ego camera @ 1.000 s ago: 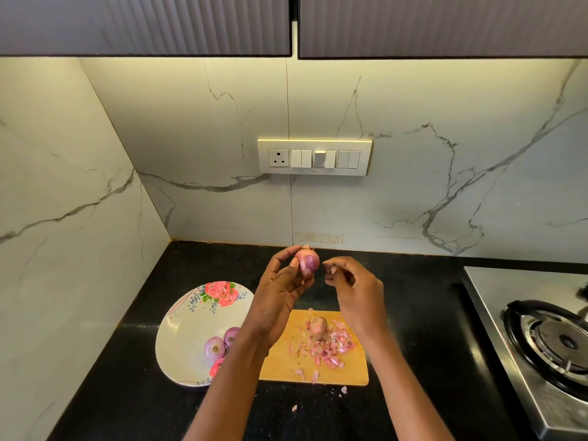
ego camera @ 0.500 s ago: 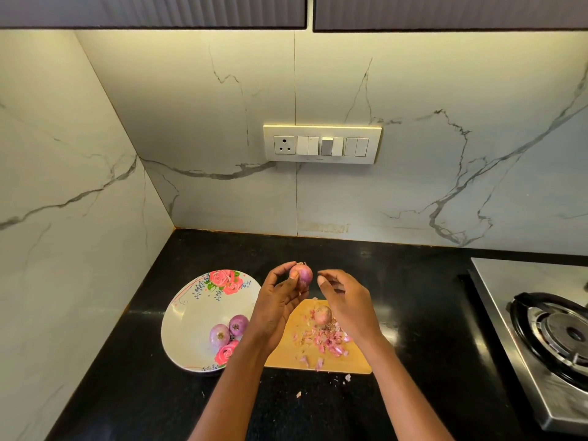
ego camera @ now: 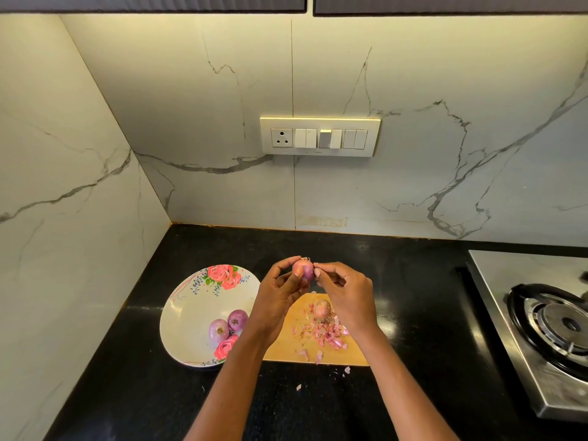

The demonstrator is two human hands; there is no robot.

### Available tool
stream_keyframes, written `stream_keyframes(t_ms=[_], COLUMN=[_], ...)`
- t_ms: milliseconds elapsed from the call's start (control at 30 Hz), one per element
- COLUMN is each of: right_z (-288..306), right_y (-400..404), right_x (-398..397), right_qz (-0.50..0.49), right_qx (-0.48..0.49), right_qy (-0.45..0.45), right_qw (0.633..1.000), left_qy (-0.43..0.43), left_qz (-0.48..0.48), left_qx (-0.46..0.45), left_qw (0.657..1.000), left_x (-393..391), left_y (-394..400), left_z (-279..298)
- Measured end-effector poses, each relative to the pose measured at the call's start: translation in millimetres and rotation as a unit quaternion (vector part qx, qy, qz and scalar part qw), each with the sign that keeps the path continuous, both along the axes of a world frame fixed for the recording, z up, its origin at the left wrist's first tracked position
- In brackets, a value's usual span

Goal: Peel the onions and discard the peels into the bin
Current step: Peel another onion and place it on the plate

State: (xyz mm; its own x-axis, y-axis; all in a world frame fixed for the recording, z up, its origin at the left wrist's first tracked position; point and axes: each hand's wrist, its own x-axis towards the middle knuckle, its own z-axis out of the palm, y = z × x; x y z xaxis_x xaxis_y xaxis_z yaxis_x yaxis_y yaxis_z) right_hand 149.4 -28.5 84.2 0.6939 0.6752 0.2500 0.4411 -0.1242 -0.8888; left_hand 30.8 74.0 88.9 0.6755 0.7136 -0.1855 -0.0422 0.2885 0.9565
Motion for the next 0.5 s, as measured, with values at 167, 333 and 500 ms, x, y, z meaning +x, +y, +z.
stream_keyframes(t_ms=[167, 333, 500], right_z=[-0.3, -2.3, -4.5], right_y=[-0.9, -1.5, -3.1], right_x=[0.9, 0.6, 1.8], right_qz=[0.007, 0.063, 0.05], right_qx=[0.003, -0.001, 0.029], right_qy=[0.032, 0.12, 0.218], right_qw=[0.999, 0.991, 0.974], left_qy=[0.001, 0.021, 0.011], left_qz=[0.001, -0.027, -0.022], left_qx=[0.003, 0.047, 0.008], left_qw=[1.0, 0.998, 1.0], left_x=[-1.2, -0.7, -1.3], left_y=[-3.6, -2.0, -5.0], left_z=[-0.1, 3.0, 2.6])
